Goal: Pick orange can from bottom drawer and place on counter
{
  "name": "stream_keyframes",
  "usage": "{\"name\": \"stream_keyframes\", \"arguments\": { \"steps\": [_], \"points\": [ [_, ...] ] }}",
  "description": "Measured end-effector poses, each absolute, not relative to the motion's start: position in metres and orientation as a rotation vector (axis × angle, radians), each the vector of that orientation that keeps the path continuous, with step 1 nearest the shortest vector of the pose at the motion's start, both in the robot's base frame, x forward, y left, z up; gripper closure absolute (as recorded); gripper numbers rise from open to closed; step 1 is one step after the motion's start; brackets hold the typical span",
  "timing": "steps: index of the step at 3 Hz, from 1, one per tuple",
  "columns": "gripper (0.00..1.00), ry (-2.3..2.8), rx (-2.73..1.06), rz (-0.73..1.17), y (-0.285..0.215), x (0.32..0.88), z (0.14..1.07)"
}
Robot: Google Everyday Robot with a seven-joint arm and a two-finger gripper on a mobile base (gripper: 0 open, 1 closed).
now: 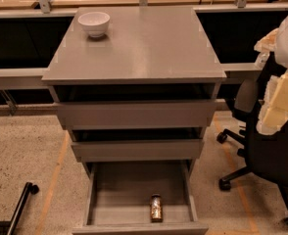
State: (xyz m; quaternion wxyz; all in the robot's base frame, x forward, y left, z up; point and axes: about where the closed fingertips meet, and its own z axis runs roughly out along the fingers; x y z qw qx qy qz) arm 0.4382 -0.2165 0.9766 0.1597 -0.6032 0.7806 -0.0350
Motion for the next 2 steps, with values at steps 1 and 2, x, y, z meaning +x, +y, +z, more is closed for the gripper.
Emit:
{"name": "stream_keyframes", "arguments": {
  "steps": [1,2],
  "points": [
    [0.0,2.23,-1.724,-0.1,-0.217,0.438,0.977],
    [0.0,2.205,-1.7,-0.066,-0.213,0.445,0.963]
  ]
}}
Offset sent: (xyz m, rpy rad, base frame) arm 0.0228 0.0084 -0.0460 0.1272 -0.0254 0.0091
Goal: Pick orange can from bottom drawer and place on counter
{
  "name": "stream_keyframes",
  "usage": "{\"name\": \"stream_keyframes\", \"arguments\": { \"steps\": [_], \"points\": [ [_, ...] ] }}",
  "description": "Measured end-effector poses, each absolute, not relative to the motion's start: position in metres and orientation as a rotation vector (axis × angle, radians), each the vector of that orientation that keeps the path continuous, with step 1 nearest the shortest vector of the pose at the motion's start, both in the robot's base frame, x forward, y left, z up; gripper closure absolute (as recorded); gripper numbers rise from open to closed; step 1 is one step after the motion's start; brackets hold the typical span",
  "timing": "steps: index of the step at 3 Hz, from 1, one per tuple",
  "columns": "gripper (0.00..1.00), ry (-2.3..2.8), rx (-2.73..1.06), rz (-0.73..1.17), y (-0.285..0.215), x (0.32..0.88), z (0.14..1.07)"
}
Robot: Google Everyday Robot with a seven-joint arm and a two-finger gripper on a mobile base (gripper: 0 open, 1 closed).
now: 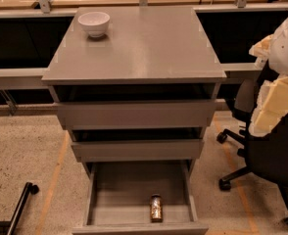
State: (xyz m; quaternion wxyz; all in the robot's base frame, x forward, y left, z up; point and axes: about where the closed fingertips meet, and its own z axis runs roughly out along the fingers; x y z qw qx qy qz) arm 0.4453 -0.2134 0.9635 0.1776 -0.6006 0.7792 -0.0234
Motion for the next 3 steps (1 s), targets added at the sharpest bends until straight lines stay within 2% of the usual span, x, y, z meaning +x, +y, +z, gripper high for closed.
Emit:
{"name": "stream_keyframes", "arguments": {
  "steps": [2,3],
  "points": [
    [0.0,2.129,-1.586,0.135,-0.194,0.485,0.886],
    [0.0,2.129,-1.573,0.157,-0.192,0.491,0.877]
  ]
}}
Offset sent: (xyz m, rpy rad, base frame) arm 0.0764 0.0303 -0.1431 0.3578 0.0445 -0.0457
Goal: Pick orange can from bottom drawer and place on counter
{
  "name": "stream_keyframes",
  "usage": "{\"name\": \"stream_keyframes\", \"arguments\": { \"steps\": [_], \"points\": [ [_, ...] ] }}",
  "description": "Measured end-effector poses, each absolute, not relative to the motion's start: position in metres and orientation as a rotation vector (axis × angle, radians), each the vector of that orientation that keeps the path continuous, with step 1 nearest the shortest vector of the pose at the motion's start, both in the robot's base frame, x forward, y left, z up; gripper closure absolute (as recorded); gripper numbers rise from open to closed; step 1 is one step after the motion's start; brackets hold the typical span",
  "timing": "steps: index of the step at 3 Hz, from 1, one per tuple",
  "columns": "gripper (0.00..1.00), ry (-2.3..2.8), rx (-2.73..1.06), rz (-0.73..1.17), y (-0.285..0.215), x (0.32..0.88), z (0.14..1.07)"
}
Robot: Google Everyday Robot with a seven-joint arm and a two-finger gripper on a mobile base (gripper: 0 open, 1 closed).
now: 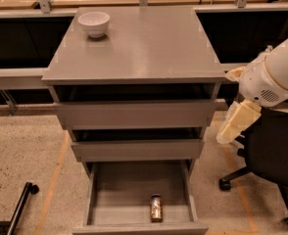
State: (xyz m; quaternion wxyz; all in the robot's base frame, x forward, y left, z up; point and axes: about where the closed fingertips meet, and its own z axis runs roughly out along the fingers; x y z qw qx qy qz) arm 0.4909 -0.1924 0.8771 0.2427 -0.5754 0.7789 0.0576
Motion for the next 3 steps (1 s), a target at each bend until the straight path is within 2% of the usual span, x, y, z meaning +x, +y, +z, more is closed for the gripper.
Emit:
{"name": "stream_keyframes", "arguments": {
  "steps": [1,3],
  "points": [
    [0.0,2.211,-1.541,0.167,-0.188,0.488,0.86],
    [0.0,2.529,-1.407,0.318,-0.178,0.477,0.724]
  ]
}}
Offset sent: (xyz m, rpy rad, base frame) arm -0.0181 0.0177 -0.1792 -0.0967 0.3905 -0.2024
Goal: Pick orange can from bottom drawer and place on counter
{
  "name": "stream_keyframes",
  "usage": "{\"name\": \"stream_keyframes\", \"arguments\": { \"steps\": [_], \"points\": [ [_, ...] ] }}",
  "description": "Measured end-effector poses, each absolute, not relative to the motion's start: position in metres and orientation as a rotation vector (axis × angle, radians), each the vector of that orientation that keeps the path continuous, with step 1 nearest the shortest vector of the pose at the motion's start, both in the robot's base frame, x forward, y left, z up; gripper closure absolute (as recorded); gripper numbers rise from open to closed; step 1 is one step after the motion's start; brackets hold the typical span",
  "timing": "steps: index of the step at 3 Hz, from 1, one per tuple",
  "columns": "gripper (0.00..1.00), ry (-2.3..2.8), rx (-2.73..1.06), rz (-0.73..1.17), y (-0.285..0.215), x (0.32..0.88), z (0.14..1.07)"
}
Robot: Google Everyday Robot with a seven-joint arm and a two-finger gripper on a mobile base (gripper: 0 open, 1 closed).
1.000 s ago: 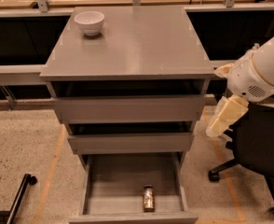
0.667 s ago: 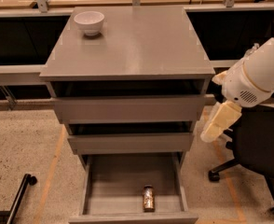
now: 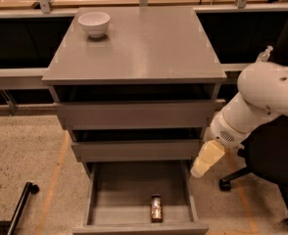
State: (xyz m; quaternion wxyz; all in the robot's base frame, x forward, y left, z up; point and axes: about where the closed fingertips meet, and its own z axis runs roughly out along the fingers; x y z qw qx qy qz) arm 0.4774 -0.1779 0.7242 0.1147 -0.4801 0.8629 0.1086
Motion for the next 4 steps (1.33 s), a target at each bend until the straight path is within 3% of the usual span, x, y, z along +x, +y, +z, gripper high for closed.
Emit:
{"name": "stream_keyframes", "arguments": {
  "steps": [4],
  "points": [
    [0.0,2.75,-0.973,0.421,-0.139,0.521,0.599]
  ]
}}
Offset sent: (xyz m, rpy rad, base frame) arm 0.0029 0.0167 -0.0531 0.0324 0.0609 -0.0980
